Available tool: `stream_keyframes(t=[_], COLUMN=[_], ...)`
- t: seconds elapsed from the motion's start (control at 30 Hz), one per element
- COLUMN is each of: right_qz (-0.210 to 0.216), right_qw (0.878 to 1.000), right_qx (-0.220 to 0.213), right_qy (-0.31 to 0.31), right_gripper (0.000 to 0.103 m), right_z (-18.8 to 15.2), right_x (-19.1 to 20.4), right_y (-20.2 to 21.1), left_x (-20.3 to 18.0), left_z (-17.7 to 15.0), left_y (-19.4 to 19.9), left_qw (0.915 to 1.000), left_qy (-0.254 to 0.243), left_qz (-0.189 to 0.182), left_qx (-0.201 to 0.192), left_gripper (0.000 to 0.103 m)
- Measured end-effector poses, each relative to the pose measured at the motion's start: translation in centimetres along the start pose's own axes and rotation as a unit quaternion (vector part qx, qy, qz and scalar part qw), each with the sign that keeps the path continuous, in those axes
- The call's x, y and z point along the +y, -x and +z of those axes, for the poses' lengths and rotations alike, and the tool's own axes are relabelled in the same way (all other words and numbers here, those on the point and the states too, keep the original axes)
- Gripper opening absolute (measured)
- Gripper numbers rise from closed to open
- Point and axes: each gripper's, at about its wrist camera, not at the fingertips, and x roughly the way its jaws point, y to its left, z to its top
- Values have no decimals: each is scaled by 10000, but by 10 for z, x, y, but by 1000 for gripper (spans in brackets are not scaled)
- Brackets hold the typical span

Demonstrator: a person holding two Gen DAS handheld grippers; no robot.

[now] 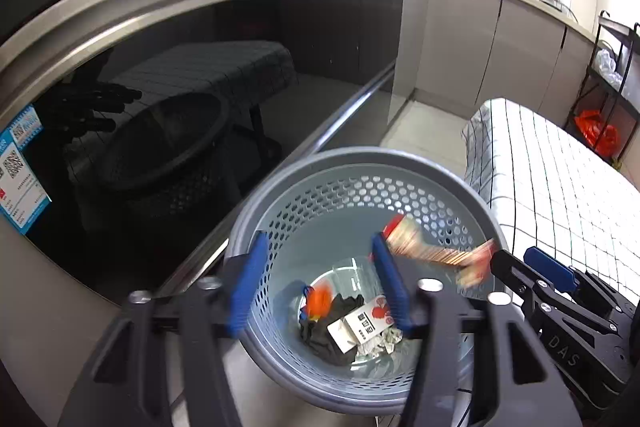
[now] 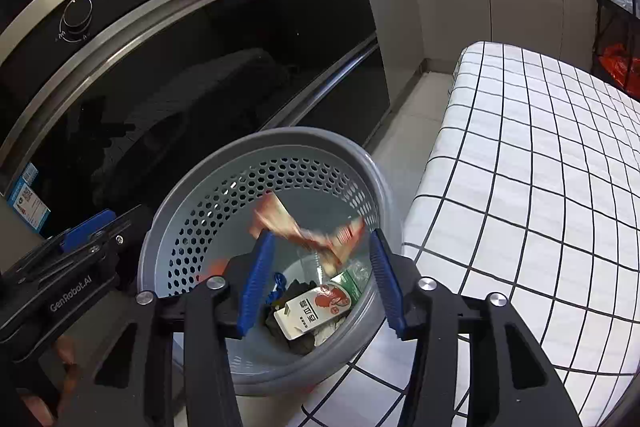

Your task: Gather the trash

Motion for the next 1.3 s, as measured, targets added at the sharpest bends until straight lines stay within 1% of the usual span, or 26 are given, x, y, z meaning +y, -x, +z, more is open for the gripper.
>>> stream_keyframes(t=[0.2, 0.3, 0.53, 0.77, 0.87, 0.97, 1.1, 1.17, 1.3], right_qz=[57, 72, 64, 17, -7, -17, -33, -39, -61], right_qw=[10000, 10000, 9999, 10000, 10000, 9999, 9999, 9998, 9998], right_qx=[3, -8, -77, -63, -93, -113, -146, -173, -182], right_qy=[-62, -57, -37, 25, 18, 5, -14, -28, -37], right_gripper=[48, 48, 48, 51, 56, 59, 60, 62, 63], right_z=[0, -1, -2, -4, -4, -5, -5, -5, -6], right_x=[-6, -7, -8, -6, -5, -5, -6, -7, -9], right_y=[4, 7, 13, 13, 14, 15, 15, 15, 14], left_x=[0, -1, -1, 1, 3, 3, 3, 3, 4], left_z=[2, 3, 1, 1, 1, 0, 0, 0, 0], left_y=[3, 7, 10, 13, 14, 16, 18, 20, 22], left_qw=[10000, 10000, 9999, 9997, 9997, 9995, 9992, 9990, 9987], left_qy=[-6, -33, -78, -68, -61, -68, -107, -112, -119], left_qz=[-30, -28, 16, 57, 70, 90, 150, 163, 184], left_qx=[-14, -70, -133, -217, -245, -285, -358, -399, -454], left_gripper=[56, 58, 59, 70, 73, 76, 81, 85, 90])
